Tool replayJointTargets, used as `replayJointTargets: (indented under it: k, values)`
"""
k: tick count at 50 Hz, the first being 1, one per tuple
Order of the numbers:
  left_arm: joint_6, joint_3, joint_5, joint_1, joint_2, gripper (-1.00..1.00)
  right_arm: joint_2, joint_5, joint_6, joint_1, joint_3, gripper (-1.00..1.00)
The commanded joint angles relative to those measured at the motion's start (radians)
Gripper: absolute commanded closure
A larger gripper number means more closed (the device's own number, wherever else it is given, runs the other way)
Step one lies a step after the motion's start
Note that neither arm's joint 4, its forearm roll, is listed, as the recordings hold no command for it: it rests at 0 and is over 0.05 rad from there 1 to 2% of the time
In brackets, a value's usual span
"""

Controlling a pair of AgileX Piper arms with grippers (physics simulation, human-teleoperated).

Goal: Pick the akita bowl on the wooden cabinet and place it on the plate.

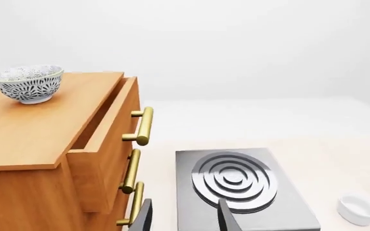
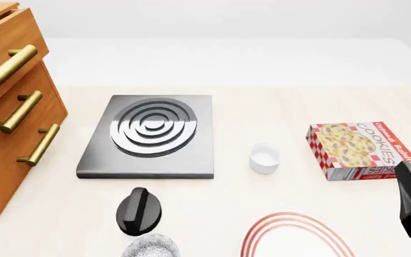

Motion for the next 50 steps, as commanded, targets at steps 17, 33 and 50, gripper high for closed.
replayJointTargets:
  k: [17, 33, 50]
  values:
    - [-0.178, -0.482, 0.259, 0.001, 0.34, -1.0, 0.001, -0.003, 0.0, 0.0, 0.002, -1.0]
    - [-0.244, -0.53, 0.299, 0.015, 0.395, -1.0, 0.002, -0.003, 0.001, 0.0, 0.002, -1.0]
    - [-0.316, -0.603, 0.326, 0.046, 0.442, -1.0, 0.002, -0.003, 0.0, 0.0, 0.002, -1.0]
